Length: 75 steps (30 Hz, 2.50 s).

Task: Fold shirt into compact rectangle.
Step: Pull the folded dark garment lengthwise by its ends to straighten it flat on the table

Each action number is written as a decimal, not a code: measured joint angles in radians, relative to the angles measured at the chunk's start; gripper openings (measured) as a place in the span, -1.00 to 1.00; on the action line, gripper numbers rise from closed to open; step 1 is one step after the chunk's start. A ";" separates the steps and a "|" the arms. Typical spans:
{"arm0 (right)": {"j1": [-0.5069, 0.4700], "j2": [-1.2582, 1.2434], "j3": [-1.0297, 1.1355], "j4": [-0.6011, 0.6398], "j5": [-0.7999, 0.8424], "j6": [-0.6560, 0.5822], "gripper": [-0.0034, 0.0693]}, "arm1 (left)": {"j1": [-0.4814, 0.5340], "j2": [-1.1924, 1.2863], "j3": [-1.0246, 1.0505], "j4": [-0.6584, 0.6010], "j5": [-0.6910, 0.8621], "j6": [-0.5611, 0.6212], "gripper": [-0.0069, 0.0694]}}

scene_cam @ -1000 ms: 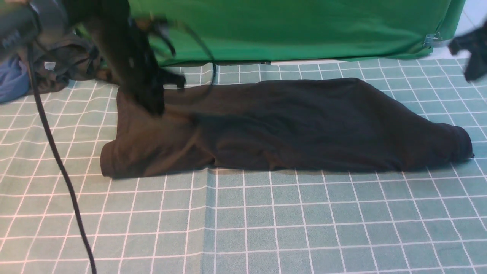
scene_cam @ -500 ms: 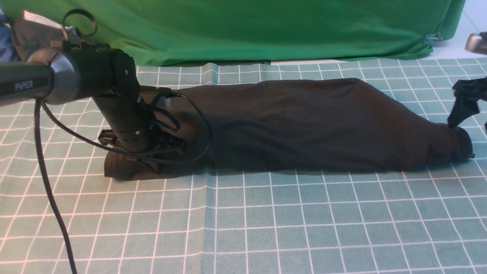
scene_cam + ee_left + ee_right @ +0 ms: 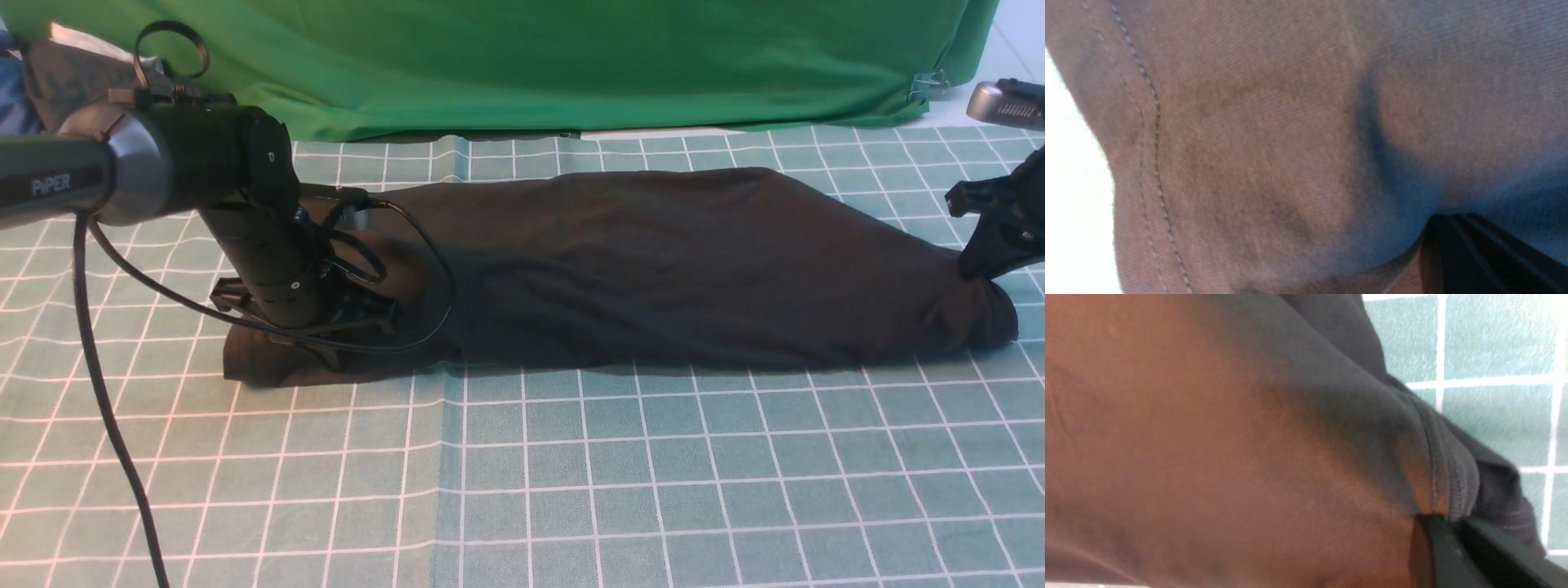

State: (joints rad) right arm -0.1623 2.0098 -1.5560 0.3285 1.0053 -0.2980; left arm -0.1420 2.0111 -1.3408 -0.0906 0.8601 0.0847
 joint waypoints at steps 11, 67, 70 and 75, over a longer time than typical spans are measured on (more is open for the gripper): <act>-0.028 0.024 -0.009 -0.055 -0.050 -0.002 -0.78 | 0.000 0.000 0.000 0.000 0.000 0.000 -0.81; 0.009 0.071 0.007 -0.318 0.068 0.158 -0.85 | 0.014 -0.027 0.038 -0.057 -0.108 -0.059 -0.80; 0.013 0.024 -0.006 -0.313 0.067 0.159 -0.84 | 0.015 -0.045 0.041 -0.036 -0.092 -0.059 -0.80; 0.017 -0.086 -0.018 -0.200 0.035 0.120 -0.84 | 0.021 -0.120 0.048 -0.021 -0.090 -0.059 -0.80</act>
State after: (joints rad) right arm -0.1455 1.9237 -1.5736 0.1288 1.0403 -0.1776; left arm -0.1207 1.8909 -1.2931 -0.1121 0.7700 0.0253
